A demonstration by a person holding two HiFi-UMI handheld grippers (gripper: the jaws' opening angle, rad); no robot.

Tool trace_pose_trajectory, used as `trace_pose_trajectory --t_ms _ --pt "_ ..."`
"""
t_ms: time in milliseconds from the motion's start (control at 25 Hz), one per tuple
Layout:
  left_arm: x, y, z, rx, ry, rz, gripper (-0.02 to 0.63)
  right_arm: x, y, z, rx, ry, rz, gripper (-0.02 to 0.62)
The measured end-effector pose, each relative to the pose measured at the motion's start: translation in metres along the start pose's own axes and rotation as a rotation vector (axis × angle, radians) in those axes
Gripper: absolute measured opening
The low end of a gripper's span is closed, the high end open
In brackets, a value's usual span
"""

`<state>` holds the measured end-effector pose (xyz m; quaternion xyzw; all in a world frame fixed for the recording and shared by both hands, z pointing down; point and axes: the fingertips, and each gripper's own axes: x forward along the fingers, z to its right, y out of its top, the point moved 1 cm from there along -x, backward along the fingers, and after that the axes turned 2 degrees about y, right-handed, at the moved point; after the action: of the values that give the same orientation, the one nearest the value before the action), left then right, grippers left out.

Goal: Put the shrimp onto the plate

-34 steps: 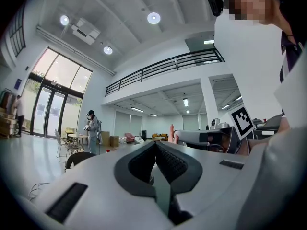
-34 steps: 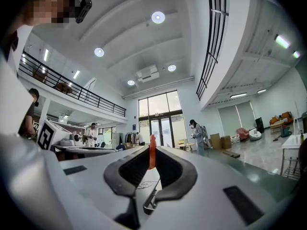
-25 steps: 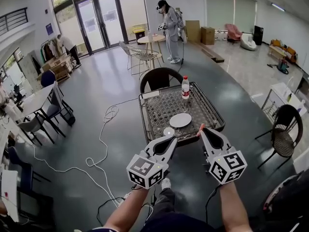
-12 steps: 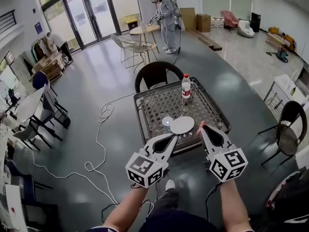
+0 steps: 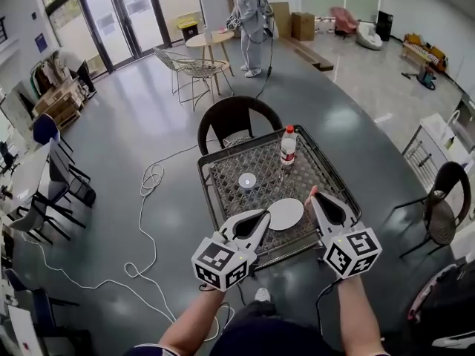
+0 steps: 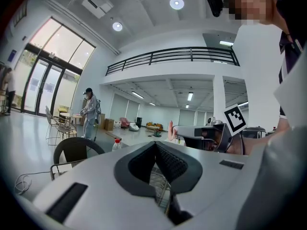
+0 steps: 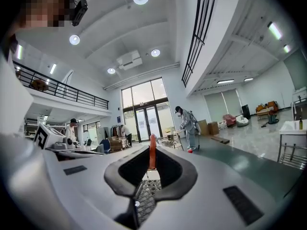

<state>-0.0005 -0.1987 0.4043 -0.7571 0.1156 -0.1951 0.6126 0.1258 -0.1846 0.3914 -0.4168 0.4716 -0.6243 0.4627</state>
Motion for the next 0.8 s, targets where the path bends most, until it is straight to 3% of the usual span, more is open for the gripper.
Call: trace_pose_trajectory --t_ms 440,640,800 --pt "0.034 0.014 -0.058 -0.034 -0.016 0.018 0.009 0.072 0.013 0.016 -0.029 0.015 -0.004 0.041" --pt "0.044 0.009 -0.073 -0.049 0.030 0.018 0.009 0.096 0.004 0.025 -0.031 0.069 -0.040 0.041" --pt "0.051 0.011 -0.086 -0.060 0.097 0.019 0.009 0.119 -0.002 0.027 -0.084 0.162 -0.110 0.041"
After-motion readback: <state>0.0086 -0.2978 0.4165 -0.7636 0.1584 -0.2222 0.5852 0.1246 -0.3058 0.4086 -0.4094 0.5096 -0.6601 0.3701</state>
